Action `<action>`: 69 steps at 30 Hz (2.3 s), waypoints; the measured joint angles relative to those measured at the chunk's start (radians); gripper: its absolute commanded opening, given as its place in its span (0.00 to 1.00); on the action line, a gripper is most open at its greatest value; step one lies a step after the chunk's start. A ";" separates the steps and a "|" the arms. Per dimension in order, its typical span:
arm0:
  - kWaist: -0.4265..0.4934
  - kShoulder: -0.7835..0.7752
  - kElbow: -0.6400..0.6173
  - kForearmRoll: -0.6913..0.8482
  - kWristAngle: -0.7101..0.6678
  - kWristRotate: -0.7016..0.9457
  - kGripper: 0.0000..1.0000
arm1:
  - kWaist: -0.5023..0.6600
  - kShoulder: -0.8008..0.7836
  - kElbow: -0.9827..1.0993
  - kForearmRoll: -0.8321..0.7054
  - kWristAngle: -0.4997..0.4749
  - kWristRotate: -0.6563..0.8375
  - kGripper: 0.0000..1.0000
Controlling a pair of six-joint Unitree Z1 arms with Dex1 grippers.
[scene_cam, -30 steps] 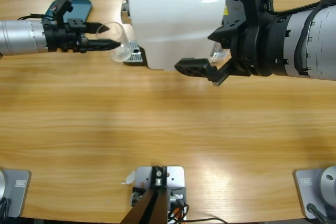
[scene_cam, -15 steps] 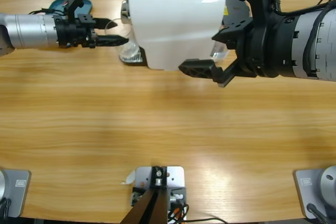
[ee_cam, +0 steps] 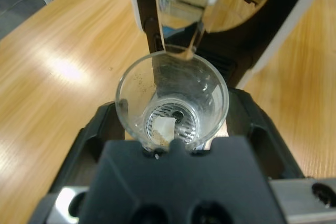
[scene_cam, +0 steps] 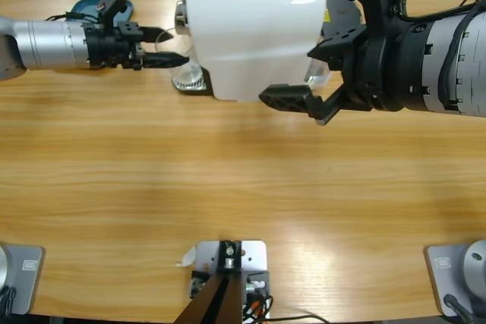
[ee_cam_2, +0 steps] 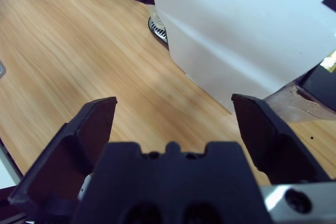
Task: Pour coffee
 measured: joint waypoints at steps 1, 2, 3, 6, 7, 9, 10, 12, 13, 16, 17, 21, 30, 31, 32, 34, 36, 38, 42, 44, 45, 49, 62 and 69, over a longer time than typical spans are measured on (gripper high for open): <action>-0.002 0.003 -0.004 0.000 0.000 0.000 0.29 | 0.000 0.000 0.000 0.000 0.000 0.000 1.00; -0.003 0.006 -0.006 0.000 0.000 0.000 0.29 | 0.000 0.000 0.000 0.000 0.000 0.000 1.00; -0.004 0.009 -0.007 0.000 0.000 0.000 0.29 | 0.000 0.000 0.000 0.000 0.000 0.000 1.00; -0.005 0.015 -0.011 0.000 0.000 0.000 0.29 | 0.000 0.000 0.000 0.000 0.000 0.000 1.00; -0.005 0.015 -0.012 0.000 0.000 0.000 0.30 | 0.000 0.000 0.000 0.000 0.000 0.000 1.00; -0.005 0.015 -0.012 0.003 0.000 0.000 0.30 | 0.000 0.000 0.000 0.000 0.000 0.000 1.00; -0.005 0.015 -0.012 0.005 0.000 0.000 0.30 | 0.000 0.000 0.000 0.000 0.000 0.000 1.00; -0.005 0.015 -0.012 0.010 0.001 0.000 0.30 | 0.000 0.000 0.000 0.000 0.000 0.000 1.00; -0.005 0.015 -0.012 0.013 0.001 0.000 0.34 | 0.000 0.000 0.000 0.000 0.000 0.000 1.00; -0.006 0.016 -0.026 0.029 0.002 -0.001 0.72 | 0.000 0.000 0.000 0.000 -0.003 0.000 1.00; -0.006 0.016 -0.033 0.036 0.003 -0.001 0.80 | 0.000 0.000 0.000 0.000 -0.004 0.000 1.00; -0.007 0.024 -0.046 0.050 0.003 -0.001 0.85 | 0.000 0.000 0.000 0.000 -0.005 0.000 1.00; -0.010 0.024 -0.047 0.050 0.003 -0.001 1.00 | 0.000 0.000 0.000 0.000 -0.017 0.000 1.00; -0.010 0.024 -0.047 0.050 0.003 -0.001 1.00 | 0.000 0.000 0.000 0.000 -0.018 0.000 1.00; -0.010 0.024 -0.047 0.050 0.003 -0.001 1.00 | 0.000 0.000 0.000 0.000 -0.019 0.000 1.00; -0.010 0.024 -0.047 0.050 0.003 -0.001 1.00 | 0.000 0.000 0.000 0.000 -0.020 0.000 1.00; -0.010 0.024 -0.040 0.050 0.003 -0.001 1.00 | 0.000 0.000 0.000 0.000 -0.020 0.000 1.00; -0.010 0.023 -0.029 0.050 0.003 -0.001 1.00 | 0.000 0.000 0.000 0.000 -0.020 0.000 1.00; 0.010 0.002 -0.008 0.050 0.003 -0.001 1.00 | 0.000 0.000 0.000 0.000 -0.020 0.000 1.00; 0.029 -0.020 -0.001 0.050 0.003 -0.001 1.00 | 0.000 0.000 0.000 0.000 -0.020 0.000 1.00; 0.039 -0.033 0.002 0.050 0.003 -0.001 1.00 | 0.000 -0.001 0.000 0.000 -0.020 0.000 1.00; 0.068 -0.112 0.031 0.050 0.003 -0.001 1.00 | 0.000 -0.006 -0.002 0.002 -0.033 -0.004 0.59; 0.037 -0.667 0.105 0.627 0.336 -0.224 1.00 | -0.221 -0.082 -0.313 0.307 -0.001 -0.006 0.00; -0.063 -0.704 0.054 0.835 0.421 -0.288 1.00 | -0.326 0.071 -0.560 0.422 0.049 -0.046 0.00</action>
